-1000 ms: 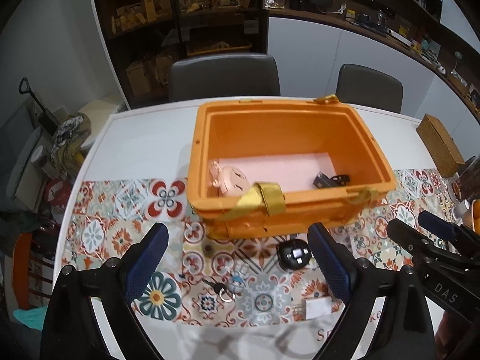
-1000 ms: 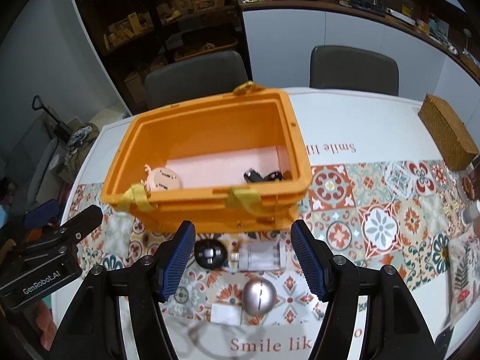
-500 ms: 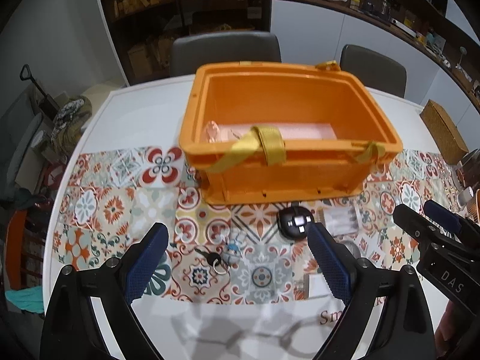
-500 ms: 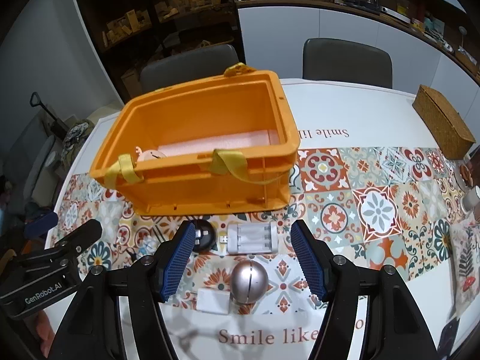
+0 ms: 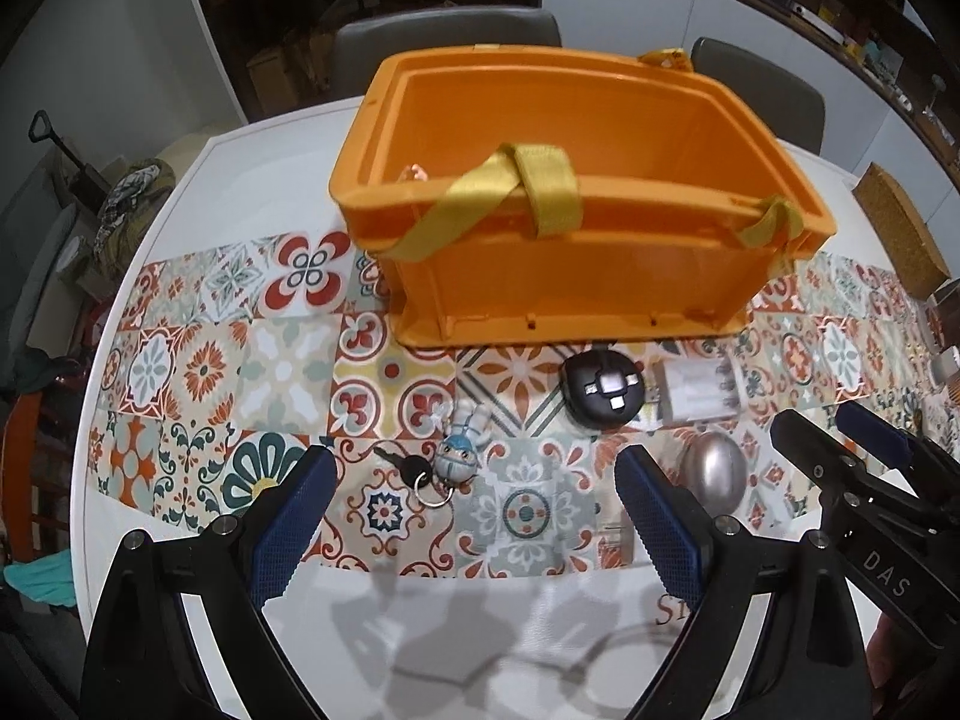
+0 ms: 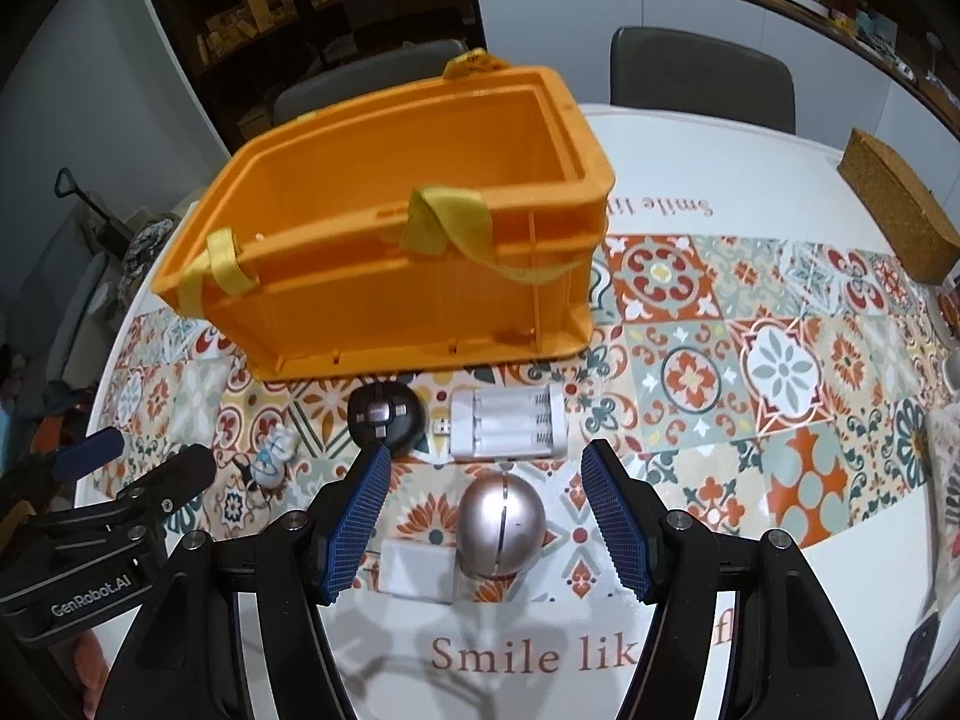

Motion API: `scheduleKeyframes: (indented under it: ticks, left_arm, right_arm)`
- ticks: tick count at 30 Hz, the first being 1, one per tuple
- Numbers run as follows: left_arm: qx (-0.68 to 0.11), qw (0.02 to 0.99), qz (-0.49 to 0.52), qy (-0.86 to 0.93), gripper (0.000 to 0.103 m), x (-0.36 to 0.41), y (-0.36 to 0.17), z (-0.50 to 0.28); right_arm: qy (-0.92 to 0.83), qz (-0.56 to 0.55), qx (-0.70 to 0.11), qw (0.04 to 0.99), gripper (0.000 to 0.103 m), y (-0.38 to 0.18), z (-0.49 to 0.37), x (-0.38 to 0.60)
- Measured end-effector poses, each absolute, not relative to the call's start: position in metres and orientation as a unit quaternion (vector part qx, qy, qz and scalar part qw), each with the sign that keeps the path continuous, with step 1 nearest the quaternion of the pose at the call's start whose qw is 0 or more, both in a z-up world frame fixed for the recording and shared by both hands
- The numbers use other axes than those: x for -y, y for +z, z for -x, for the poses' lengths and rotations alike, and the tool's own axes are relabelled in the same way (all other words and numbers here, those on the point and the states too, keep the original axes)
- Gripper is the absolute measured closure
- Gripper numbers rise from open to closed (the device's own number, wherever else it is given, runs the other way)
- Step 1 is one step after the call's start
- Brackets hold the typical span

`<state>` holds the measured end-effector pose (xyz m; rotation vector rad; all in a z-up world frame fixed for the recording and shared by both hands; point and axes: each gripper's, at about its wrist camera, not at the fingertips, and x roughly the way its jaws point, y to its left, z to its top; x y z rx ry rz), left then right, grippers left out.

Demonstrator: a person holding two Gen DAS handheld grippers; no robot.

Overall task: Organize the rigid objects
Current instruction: 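Lower the right gripper around the silver egg-shaped speaker and close it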

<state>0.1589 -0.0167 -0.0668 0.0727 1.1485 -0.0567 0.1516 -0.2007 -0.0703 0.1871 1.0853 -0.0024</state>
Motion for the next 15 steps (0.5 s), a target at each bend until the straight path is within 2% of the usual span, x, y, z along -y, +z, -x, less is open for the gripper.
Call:
scheduleKeyframes:
  ticks: [15]
  left_arm:
    - [-0.583, 0.812, -0.036, -0.016, 0.008, 0.017, -0.113, -0.158]
  right_arm:
    - [-0.001, -0.086, -0.556, 0.827, 0.037, -0.116, -0.156, 0.200]
